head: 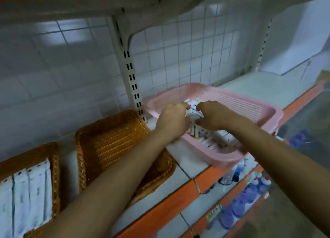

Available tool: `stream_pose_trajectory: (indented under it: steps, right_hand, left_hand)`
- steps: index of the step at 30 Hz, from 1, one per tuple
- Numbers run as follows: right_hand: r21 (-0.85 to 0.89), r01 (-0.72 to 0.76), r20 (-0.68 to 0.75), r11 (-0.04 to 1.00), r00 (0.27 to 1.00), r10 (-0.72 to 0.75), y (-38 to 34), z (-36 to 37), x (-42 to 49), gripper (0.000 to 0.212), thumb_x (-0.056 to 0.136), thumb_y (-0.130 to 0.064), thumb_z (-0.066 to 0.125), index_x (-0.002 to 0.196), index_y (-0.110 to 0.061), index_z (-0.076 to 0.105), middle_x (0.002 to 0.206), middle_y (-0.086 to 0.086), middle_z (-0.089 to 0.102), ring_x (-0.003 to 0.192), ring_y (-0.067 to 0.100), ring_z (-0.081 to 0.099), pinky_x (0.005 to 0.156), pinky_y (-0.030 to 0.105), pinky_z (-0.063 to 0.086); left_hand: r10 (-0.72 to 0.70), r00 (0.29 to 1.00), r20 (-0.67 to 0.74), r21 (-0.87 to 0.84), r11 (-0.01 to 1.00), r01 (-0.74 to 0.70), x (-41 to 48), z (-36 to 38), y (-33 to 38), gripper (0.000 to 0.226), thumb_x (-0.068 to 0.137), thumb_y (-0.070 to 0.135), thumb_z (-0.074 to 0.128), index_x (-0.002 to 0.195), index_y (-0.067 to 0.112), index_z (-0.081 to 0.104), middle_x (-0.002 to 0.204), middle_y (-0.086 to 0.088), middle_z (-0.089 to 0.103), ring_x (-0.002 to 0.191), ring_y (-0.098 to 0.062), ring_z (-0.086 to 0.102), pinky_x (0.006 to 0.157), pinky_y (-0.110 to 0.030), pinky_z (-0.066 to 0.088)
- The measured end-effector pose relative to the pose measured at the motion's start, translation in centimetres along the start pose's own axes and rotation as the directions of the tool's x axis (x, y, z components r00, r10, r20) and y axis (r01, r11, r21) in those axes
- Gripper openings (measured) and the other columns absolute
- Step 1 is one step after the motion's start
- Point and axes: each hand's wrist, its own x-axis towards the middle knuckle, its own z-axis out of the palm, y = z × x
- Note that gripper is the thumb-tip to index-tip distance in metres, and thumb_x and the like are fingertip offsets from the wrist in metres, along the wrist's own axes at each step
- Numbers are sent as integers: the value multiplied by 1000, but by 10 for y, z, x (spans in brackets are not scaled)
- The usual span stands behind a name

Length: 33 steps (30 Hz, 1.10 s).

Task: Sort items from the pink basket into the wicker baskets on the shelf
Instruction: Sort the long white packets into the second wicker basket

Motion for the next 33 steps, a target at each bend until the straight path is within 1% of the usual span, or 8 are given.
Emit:
stream_pose_trajectory:
  steps: [5, 10, 14, 18, 21, 25, 30, 33]
  right_hand:
    - [-75, -104, 144, 992, 983, 114, 49, -8, 15, 34, 89, -37, 59, 104, -7, 55, 116, 13, 59, 104, 29, 56, 75, 27, 37]
    - [-66, -119, 233, 991, 964, 131, 70, -17, 37, 35, 88, -36, 57, 104, -6, 59, 103, 7, 62, 84, 23, 53, 72, 27, 40]
    - [-10, -103, 273, 995, 957, 102, 69, -14, 55, 40, 92, -31, 55, 118, -1, 57, 113, 13, 60, 93, 25, 56, 77, 29, 44]
    - [-11, -116, 271, 993, 956, 115, 69, -1, 67, 24, 94, -15, 47, 112, 0, 56, 121, 16, 58, 91, 25, 53, 62, 25, 41]
    - [-31, -127, 235, 991, 963, 131, 68, 7, 69, 32, 94, -19, 51, 119, 0, 55, 125, 17, 57, 107, 30, 56, 75, 26, 42]
    - [-13, -97, 307, 995, 947, 97, 75, 10, 72, 20, 87, -24, 60, 95, -6, 59, 98, 16, 58, 84, 26, 53, 70, 28, 41]
    - [15, -44, 287, 999, 957, 38, 77, 17, 75, 30, 87, -28, 56, 109, -8, 63, 109, 11, 63, 92, 24, 56, 86, 33, 47]
    - [13, -70, 218, 997, 974, 66, 78, 16, 77, 17, 87, -23, 56, 88, -8, 63, 97, 11, 61, 84, 22, 52, 79, 31, 44]
  left_hand:
    - [66, 972, 224, 169, 980, -106, 38, 23, 6, 56, 84, -1, 54, 135, 22, 48, 133, -8, 51, 121, -29, 48, 95, -40, 46]
    - [105, 928, 359, 299, 929, -220, 71, 38, 1, 57, 80, -6, 51, 133, 15, 48, 129, -11, 52, 118, -30, 50, 93, -44, 48]
    - [86, 885, 457, 288, 927, -239, 87, 54, -7, 51, 82, 6, 55, 130, 21, 51, 133, -7, 52, 120, -29, 49, 96, -44, 45]
    - [98, 893, 440, 328, 907, -262, 93, 63, -15, 37, 84, 19, 60, 119, 29, 57, 125, -2, 53, 119, -28, 47, 95, -46, 44]
    - [139, 924, 355, 311, 915, -257, 91, 64, -19, 23, 87, 30, 62, 109, 28, 61, 121, -2, 53, 117, -29, 45, 91, -42, 45]
    - [206, 949, 237, 258, 929, -266, 91, 60, -16, 31, 81, 37, 69, 102, 15, 62, 105, -9, 61, 103, -28, 55, 78, -36, 47]
    - [235, 949, 209, 24, 969, -246, 89, 56, -16, 23, 81, 31, 70, 91, 14, 58, 96, -10, 56, 95, -26, 51, 67, -28, 32]
    - [222, 942, 251, -124, 973, -196, 83, 48, -10, 15, 82, 13, 66, 83, 17, 52, 86, 0, 51, 87, -21, 50, 67, -27, 35]
